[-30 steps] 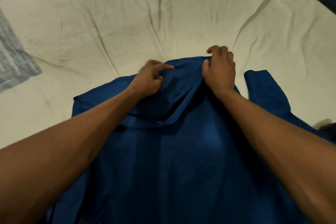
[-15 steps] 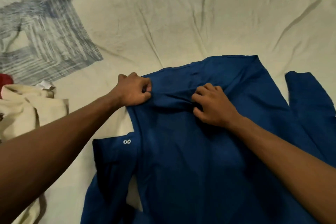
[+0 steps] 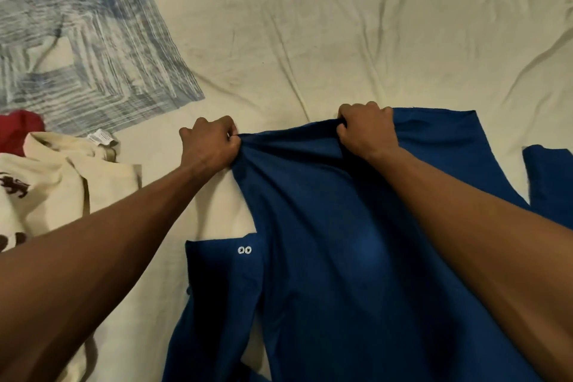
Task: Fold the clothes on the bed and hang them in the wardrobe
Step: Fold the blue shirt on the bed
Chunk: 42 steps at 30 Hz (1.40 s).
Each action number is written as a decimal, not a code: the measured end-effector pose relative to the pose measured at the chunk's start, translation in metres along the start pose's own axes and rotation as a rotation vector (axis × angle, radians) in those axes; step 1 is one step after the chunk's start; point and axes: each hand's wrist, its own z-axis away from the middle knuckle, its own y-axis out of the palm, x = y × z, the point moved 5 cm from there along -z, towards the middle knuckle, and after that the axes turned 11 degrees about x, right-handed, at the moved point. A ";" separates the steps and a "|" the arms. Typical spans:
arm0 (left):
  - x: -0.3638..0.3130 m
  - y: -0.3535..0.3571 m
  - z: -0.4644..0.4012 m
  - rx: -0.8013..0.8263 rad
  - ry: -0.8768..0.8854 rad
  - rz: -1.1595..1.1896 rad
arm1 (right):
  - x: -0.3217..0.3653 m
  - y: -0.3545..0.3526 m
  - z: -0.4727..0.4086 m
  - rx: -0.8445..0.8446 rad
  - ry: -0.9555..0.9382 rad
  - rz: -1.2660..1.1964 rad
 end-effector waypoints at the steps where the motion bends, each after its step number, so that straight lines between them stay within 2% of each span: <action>1: 0.002 0.002 0.000 -0.017 0.011 -0.008 | 0.000 0.003 -0.005 -0.006 0.021 0.037; 9: 0.004 0.023 0.000 -0.215 0.147 -0.149 | -0.006 0.024 -0.024 -0.109 0.113 0.132; 14: -0.002 0.022 0.006 -0.307 -0.013 -0.005 | -0.013 0.026 -0.027 -0.110 0.077 0.095; 16: -0.024 0.018 0.017 -0.355 0.068 -0.026 | -0.021 0.022 -0.024 -0.111 0.031 0.057; 18: -0.059 0.022 0.035 -0.379 0.280 -0.131 | -0.032 0.020 -0.016 -0.106 -0.007 0.041; 20: -0.096 0.039 0.052 -0.324 0.498 -0.205 | -0.048 0.020 -0.007 -0.097 -0.005 0.037; 22: -0.125 0.063 0.062 -0.181 0.637 -0.251 | -0.065 0.022 0.000 -0.104 0.028 0.038; 25: -0.157 0.094 0.055 0.050 0.690 -0.313 | -0.082 0.023 -0.002 -0.125 0.084 0.064; 28: -0.178 0.110 0.030 0.227 0.619 -0.285 | -0.086 0.015 -0.014 -0.123 0.129 0.055; 33: -0.184 0.119 0.000 0.173 0.474 -0.277 | -0.091 0.012 -0.030 -0.048 0.138 0.023; 38: -0.198 0.116 -0.001 0.155 0.390 -0.247 | -0.139 0.006 -0.011 -0.038 0.126 -0.070; 40: -0.214 0.114 0.003 0.062 0.449 -0.229 | -0.162 0.005 -0.002 -0.022 0.135 -0.095; 42: -0.236 0.118 0.011 0.024 0.598 -0.217 | -0.181 0.007 0.003 0.013 0.185 -0.116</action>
